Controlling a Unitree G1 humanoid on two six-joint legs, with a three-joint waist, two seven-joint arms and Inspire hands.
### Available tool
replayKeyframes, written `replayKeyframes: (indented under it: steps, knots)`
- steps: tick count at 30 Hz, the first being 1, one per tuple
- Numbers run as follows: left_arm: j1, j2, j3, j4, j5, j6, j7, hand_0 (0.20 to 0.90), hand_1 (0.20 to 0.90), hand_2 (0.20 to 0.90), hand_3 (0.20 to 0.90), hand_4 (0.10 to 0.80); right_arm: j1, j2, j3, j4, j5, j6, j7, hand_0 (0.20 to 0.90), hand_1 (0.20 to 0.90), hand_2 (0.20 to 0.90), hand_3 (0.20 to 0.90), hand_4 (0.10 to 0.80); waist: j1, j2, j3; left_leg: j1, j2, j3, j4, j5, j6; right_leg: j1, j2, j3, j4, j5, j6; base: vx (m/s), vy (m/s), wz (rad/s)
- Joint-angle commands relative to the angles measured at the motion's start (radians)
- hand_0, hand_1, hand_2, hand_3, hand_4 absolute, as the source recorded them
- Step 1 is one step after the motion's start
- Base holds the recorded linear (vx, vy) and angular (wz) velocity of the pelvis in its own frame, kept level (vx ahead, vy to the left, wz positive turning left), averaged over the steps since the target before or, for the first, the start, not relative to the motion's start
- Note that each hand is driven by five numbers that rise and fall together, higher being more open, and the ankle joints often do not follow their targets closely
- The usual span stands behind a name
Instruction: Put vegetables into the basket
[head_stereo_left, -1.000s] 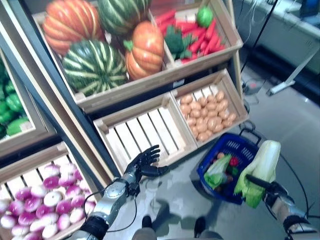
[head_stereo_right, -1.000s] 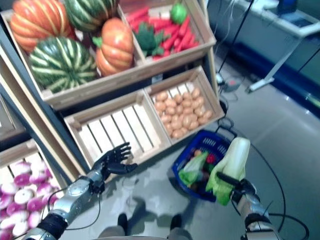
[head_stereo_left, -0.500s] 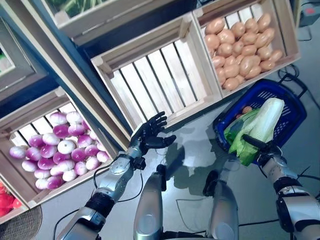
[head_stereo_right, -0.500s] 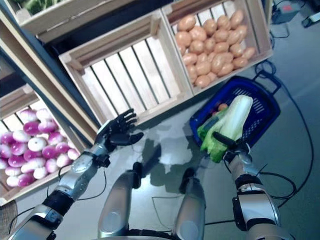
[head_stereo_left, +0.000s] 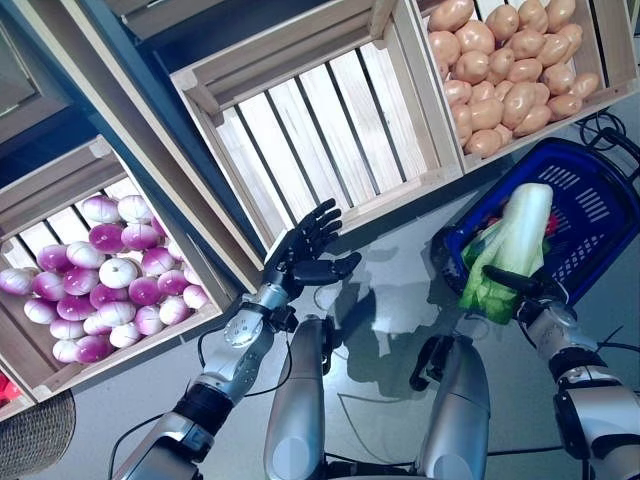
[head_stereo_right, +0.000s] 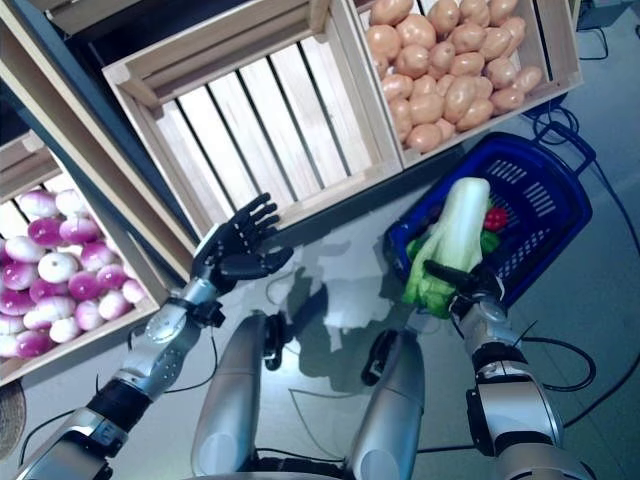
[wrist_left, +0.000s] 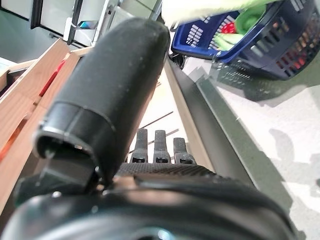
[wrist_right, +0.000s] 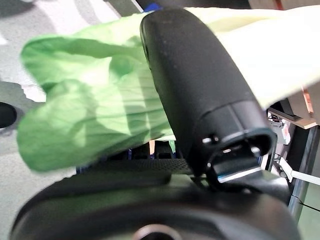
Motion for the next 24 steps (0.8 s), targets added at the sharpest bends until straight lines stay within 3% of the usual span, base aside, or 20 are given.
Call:
replayKeyframes:
  steps: [1,4,15,19,24]
  knots:
    - [-0.039,0.000,0.009,-0.130,-0.004,-0.134,-0.010,0.900,0.900,0.900,0.900,0.800,-0.039,-0.120,-0.033,-0.038,0.047,-0.125,-0.046,0.900,0.900,0.900,0.900,0.800,0.008,0.010,-0.027,0.060,0.016,-0.014,0.046,-0.086,0.013,0.057,0.005,-0.010,0.008,0.047,-0.053,0.000,0.000,0.00]
    - [-0.041,0.004,0.007,-0.127,-0.010,-0.135,-0.014,0.900,0.900,0.900,0.900,0.800,-0.040,-0.128,-0.041,-0.031,0.051,-0.134,-0.045,0.900,0.900,0.900,0.900,0.800,0.006,0.007,-0.030,0.058,0.018,-0.011,0.032,-0.059,0.017,0.055,0.002,-0.015,-0.006,0.072,-0.061,-0.075,0.001,-0.03]
    - [-0.036,0.030,0.003,-0.116,-0.007,-0.131,-0.032,0.900,0.900,0.900,0.900,0.800,0.009,-0.122,-0.064,-0.040,0.054,-0.099,-0.034,0.900,0.900,0.900,0.900,0.800,0.008,-0.025,-0.083,0.227,0.051,0.006,-0.160,0.009,0.004,0.215,0.013,-0.036,-0.152,0.127,-0.035,0.044,-0.012,-0.03]
    - [-0.031,0.034,0.019,-0.110,-0.020,-0.100,-0.040,0.900,0.900,0.900,0.900,0.800,0.041,-0.108,-0.069,-0.051,0.049,-0.080,-0.030,0.900,0.900,0.900,0.900,0.800,0.010,-0.040,-0.123,0.315,0.063,0.011,-0.291,0.072,-0.003,0.320,0.043,-0.053,-0.278,0.172,-0.036,0.093,-0.045,-0.05]
    - [0.010,0.030,0.041,-0.092,0.000,-0.047,-0.067,0.900,0.900,0.900,0.900,0.800,0.115,-0.056,-0.060,-0.075,0.006,-0.094,-0.002,0.900,0.900,0.900,0.900,0.800,0.013,-0.063,-0.213,0.468,0.062,0.042,-0.562,0.210,-0.031,0.500,0.104,-0.083,-0.568,0.262,-0.031,0.135,-0.038,-0.08]
